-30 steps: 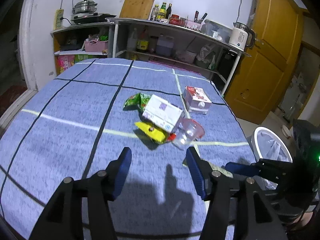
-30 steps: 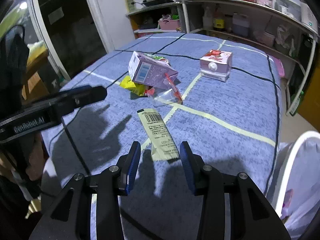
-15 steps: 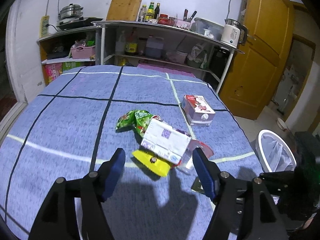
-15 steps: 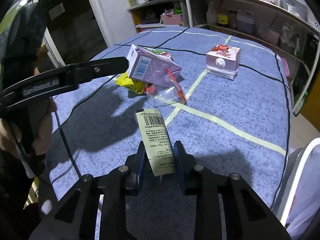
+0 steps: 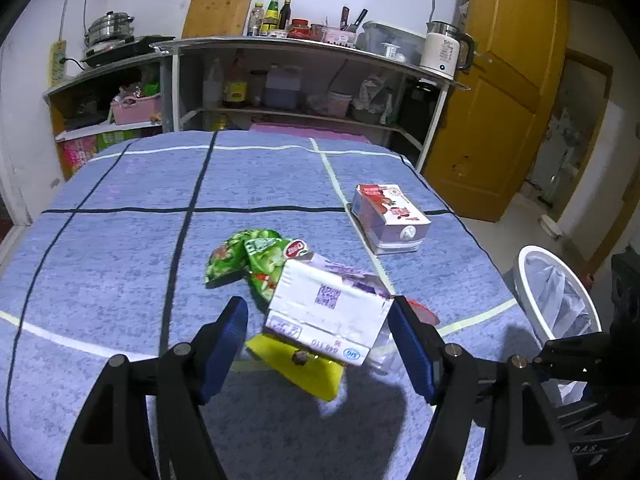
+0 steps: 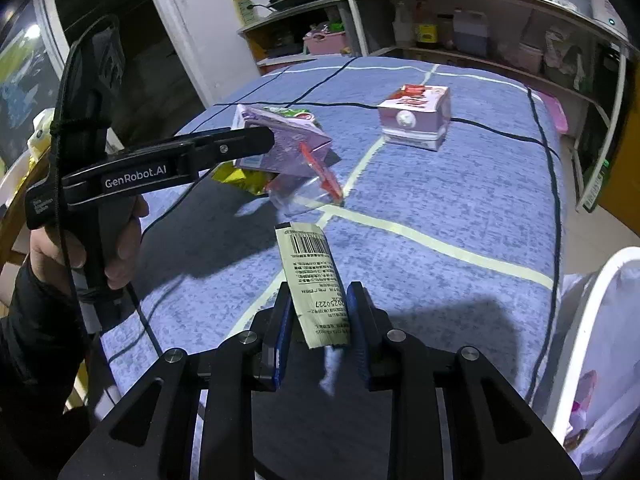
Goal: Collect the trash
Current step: 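Grasp the white carton box with the left gripper while the right grasps the beige barcode strip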
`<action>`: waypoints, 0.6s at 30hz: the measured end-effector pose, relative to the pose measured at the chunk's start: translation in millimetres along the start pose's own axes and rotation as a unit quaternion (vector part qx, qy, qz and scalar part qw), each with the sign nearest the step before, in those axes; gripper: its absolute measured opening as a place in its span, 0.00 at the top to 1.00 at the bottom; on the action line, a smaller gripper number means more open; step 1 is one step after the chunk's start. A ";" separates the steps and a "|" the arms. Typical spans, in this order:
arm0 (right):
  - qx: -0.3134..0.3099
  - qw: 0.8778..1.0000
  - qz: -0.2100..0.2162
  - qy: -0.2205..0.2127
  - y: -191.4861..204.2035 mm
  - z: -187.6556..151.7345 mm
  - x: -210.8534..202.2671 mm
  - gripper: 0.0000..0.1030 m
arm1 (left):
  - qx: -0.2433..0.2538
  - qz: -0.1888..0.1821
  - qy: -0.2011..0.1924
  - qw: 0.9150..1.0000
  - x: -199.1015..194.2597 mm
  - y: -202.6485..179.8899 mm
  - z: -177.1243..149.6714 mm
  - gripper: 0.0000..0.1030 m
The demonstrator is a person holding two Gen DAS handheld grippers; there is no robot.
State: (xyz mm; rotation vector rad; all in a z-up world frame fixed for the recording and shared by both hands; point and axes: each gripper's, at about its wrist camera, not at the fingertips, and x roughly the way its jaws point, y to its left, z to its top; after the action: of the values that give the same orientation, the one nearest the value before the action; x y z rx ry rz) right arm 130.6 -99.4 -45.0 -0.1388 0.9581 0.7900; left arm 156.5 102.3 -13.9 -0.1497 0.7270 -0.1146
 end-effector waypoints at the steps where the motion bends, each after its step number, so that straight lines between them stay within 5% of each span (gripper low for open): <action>1: 0.003 1.000 -0.001 0.000 -1.0 0.2 -0.7 0.73 | -0.002 -0.002 0.000 1.000 1.3 0.5 0.7 0.32; 3: 0.008 1.000 -0.004 -0.002 -2.5 -0.3 -2.1 0.73 | -0.002 -0.004 0.003 1.000 3.1 0.3 0.4 0.40; 18: 0.039 0.998 -0.028 -0.037 -9.8 -4.7 -33.6 0.73 | -0.022 0.020 -0.030 0.999 -32.3 -12.2 -5.2 0.40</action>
State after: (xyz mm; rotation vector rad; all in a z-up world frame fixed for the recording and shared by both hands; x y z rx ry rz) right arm 123.0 -126.6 -23.9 -0.0673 0.9094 0.7014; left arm 128.4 94.9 5.4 -0.1803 0.6729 -0.0559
